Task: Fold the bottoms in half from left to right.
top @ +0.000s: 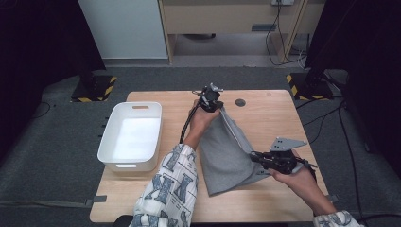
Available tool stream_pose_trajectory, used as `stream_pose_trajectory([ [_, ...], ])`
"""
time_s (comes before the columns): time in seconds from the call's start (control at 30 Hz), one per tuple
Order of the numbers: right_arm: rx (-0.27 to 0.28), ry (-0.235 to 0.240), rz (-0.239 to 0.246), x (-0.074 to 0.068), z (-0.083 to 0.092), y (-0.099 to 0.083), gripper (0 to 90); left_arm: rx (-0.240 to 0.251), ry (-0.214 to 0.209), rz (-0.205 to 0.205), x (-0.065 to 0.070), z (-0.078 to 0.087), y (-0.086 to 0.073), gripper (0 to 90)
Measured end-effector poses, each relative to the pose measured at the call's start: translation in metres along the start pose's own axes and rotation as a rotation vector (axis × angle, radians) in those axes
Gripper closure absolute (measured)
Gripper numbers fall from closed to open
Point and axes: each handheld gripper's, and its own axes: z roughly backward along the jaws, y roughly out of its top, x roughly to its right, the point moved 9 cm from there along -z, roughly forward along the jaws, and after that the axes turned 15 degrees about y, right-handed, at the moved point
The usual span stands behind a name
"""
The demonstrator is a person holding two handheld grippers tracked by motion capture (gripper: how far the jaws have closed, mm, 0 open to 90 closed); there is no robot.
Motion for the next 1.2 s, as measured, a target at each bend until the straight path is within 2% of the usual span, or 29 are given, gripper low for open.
stream_pose_trajectory([
  [0.2,-0.042,-0.025,-0.022,0.015,-0.002,-0.021,83.2,-0.009,0.004,-0.010,0.003,-0.004,-0.002,87.1],
  [0.63,-0.077,-0.027,-0.043,0.032,-0.009,-0.048,82.8,-0.015,-0.011,-0.011,0.006,-0.009,-0.009,86.9],
  [0.77,-0.087,-0.029,-0.046,0.034,-0.009,-0.052,82.8,-0.011,-0.022,0.005,0.006,-0.010,-0.012,86.8],
  [1.2,-0.125,-0.033,-0.051,0.037,-0.013,-0.068,82.4,-0.008,-0.032,0.002,0.013,-0.014,-0.016,86.2],
])
